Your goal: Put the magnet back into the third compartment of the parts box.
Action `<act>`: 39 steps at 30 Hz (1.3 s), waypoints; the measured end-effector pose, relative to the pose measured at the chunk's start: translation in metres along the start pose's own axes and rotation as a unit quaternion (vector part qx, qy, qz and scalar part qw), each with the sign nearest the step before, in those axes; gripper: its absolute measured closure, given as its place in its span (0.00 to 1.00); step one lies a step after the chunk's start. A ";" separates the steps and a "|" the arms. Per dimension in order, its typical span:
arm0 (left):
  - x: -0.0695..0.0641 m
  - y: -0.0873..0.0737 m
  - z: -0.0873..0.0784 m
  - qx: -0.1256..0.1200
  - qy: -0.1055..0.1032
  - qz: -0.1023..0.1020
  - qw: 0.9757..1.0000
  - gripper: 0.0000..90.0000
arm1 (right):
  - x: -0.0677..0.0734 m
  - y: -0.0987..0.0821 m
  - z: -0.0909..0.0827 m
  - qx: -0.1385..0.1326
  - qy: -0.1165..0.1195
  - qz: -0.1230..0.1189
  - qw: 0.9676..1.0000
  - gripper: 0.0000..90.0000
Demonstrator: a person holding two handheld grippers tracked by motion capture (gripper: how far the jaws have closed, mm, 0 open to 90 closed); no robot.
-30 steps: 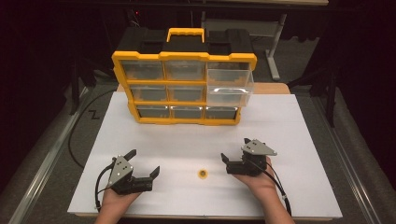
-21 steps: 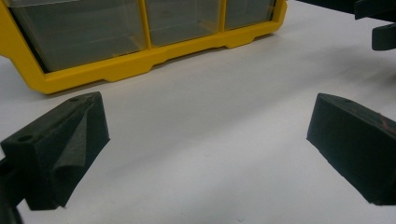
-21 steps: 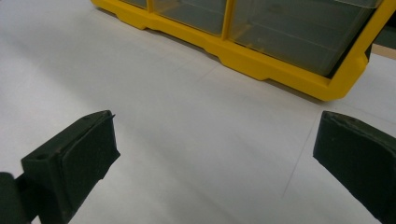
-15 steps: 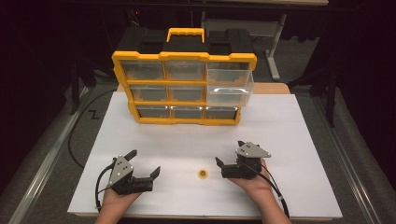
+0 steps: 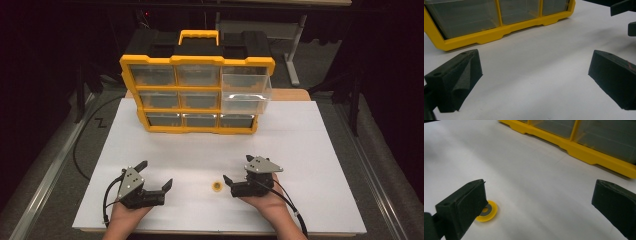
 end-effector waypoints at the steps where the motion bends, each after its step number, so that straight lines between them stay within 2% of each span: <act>1: 0.000 0.000 -0.001 -0.001 0.001 0.002 1.000 0.00 | 0.001 0.000 0.000 0.003 0.002 -0.003 1.000 0.01; 4: 0.001 0.000 -0.002 -0.003 0.001 -0.001 1.000 0.00 | 0.006 -0.002 0.002 0.006 0.008 -0.005 1.000 0.01; 8: 0.002 -0.001 -0.001 -0.001 0.001 0.000 1.000 0.00 | 0.015 -0.002 0.005 0.014 0.015 -0.022 1.000 0.01; 13: 0.002 0.000 -0.002 -0.004 0.001 0.000 1.000 0.00 | 0.025 -0.004 0.009 0.026 0.031 -0.031 0.999 0.01; 18: 0.002 0.000 -0.002 -0.004 0.000 0.001 1.000 0.00 | 0.031 -0.006 0.013 0.054 0.046 -0.021 0.997 0.01; 22: 0.002 0.000 -0.001 -0.004 -0.001 0.000 1.000 0.00 | 0.032 -0.006 0.015 0.066 0.063 -0.012 0.996 0.01; 30: 0.002 0.000 -0.002 -0.005 -0.001 0.000 1.000 0.00 | 0.034 -0.008 0.018 0.090 0.070 -0.006 0.993 0.05; 39: 0.003 0.000 -0.002 -0.006 -0.001 0.001 1.000 0.00 | 0.034 -0.010 0.020 0.110 0.073 -0.016 0.991 0.22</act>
Point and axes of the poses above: each handheld gripper's, and its own axes: z roughly forward along the jaws, y roughly out of its top, x roughly to its left, the point moved 1 cm from there along z, roughly forward along the jaws, and after that the axes turned 14 degrees about z, right-handed, at the moved point
